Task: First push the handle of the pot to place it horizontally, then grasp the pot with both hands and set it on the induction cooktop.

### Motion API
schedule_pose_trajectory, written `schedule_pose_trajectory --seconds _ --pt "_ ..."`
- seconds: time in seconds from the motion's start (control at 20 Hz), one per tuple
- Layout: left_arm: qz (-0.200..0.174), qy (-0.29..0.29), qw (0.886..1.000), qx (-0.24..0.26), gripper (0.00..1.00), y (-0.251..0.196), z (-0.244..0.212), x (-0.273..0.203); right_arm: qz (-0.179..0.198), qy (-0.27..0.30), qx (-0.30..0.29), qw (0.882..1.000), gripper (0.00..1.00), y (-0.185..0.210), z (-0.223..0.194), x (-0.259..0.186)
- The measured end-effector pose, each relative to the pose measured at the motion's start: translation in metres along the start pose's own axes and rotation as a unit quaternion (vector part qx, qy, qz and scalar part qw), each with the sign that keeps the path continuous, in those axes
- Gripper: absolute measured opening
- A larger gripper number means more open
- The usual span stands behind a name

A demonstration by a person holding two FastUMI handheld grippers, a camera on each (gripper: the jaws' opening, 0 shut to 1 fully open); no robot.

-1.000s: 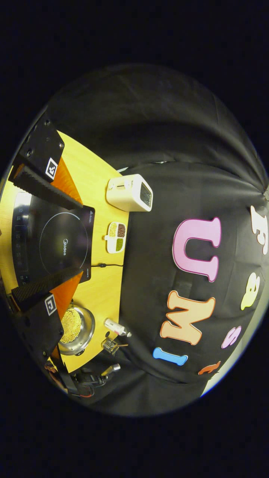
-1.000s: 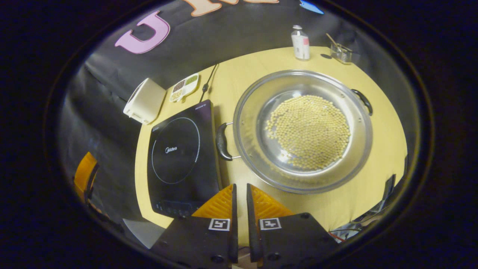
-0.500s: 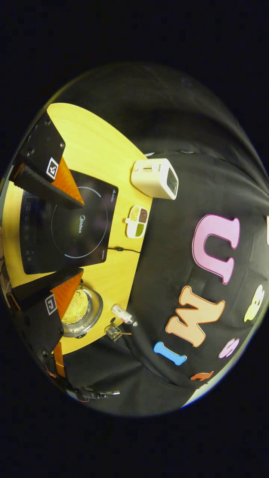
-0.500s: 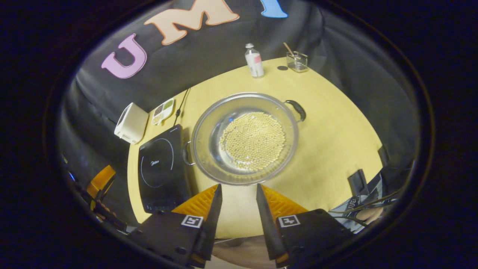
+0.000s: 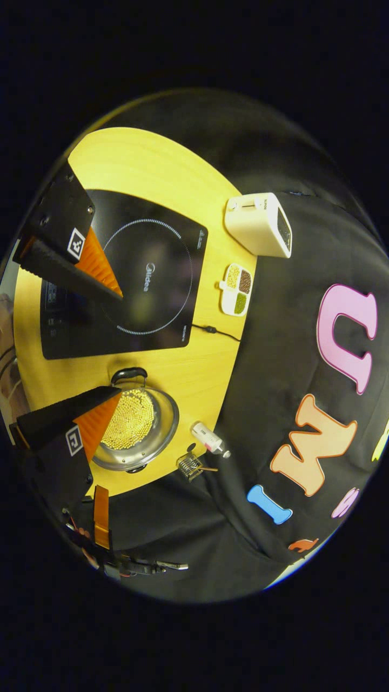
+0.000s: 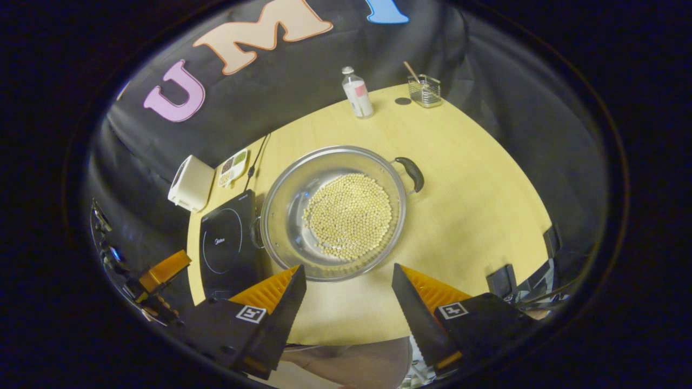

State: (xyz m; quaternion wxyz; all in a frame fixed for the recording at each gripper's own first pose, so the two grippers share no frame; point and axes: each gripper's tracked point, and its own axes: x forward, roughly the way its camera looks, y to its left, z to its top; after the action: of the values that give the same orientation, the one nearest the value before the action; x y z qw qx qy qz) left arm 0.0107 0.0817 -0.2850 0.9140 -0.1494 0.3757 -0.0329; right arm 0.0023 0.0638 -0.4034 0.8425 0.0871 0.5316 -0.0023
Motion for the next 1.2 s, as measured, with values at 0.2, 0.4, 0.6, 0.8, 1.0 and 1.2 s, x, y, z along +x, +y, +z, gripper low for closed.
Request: schedule_pose_trajectory --seconds 0.2,0.4,0.6,0.8,1.0,1.2 --pt "-0.005 0.037 0.998 -0.042 0.95 -0.028 -0.014 0.031 0.005 0.025 -0.022 0.999 0.99 -0.026 0.026 0.019" --pt "0.007 0.066 0.995 -0.078 0.95 -0.043 -0.025 0.064 0.019 0.05 -0.034 0.998 0.91 -0.048 0.057 0.048" --pt "0.022 0.104 0.991 -0.082 0.95 -0.047 -0.036 0.094 0.035 0.077 -0.049 0.995 0.9 -0.067 0.083 0.074" --pt "0.026 0.127 0.987 -0.098 0.95 -0.055 -0.041 0.118 0.055 0.109 -0.064 0.99 0.99 -0.081 0.095 0.097" --pt "0.049 0.145 0.983 -0.097 0.96 -0.049 -0.043 0.138 0.074 0.145 -0.063 0.985 0.99 -0.088 0.091 0.12" --pt "0.054 0.169 0.98 -0.095 0.94 -0.049 -0.05 0.153 0.099 0.178 -0.058 0.977 0.99 -0.085 0.086 0.139"
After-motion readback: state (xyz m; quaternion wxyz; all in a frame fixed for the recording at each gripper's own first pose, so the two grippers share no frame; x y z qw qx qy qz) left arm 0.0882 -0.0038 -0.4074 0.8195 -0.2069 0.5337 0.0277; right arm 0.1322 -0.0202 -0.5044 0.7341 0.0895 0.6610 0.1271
